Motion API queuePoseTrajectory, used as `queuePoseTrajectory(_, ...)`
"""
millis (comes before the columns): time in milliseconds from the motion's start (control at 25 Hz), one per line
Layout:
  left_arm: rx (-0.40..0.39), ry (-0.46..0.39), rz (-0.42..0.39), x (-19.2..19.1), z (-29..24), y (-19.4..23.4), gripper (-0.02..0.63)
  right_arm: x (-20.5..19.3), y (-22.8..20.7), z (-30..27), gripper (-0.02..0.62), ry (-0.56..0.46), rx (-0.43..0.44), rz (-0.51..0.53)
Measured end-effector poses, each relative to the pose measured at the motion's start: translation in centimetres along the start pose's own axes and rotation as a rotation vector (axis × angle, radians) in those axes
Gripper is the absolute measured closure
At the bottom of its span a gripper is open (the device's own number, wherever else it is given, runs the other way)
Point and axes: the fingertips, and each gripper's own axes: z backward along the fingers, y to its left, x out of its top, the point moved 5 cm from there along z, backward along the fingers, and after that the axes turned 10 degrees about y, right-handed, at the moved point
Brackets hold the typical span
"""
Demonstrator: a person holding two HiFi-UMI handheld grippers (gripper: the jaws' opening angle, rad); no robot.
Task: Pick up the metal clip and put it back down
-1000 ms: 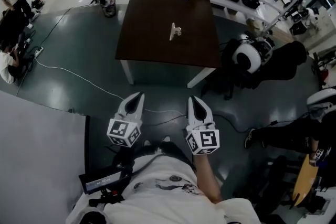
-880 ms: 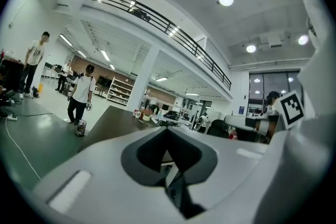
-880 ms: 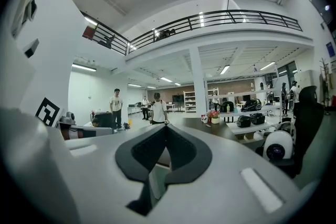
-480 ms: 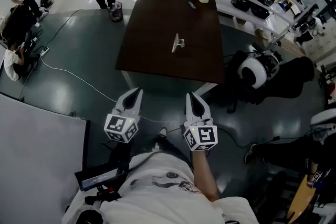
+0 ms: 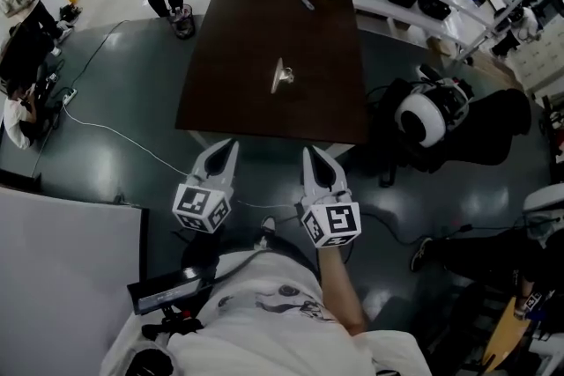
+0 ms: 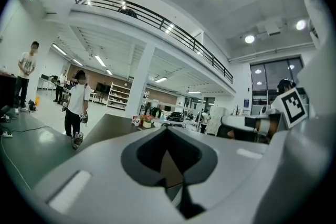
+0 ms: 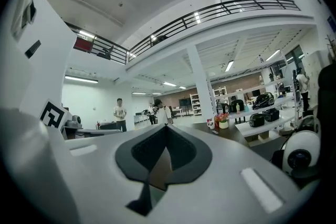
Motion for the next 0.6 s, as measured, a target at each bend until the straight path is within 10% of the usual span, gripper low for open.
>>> queuePoseTrajectory(600, 0.015, 0.030, 0.026, 0.4, -4.2, 2.2, 0.609, 0.6, -1.7, -4.8, 0.594, 0.038, 0.031, -0.004)
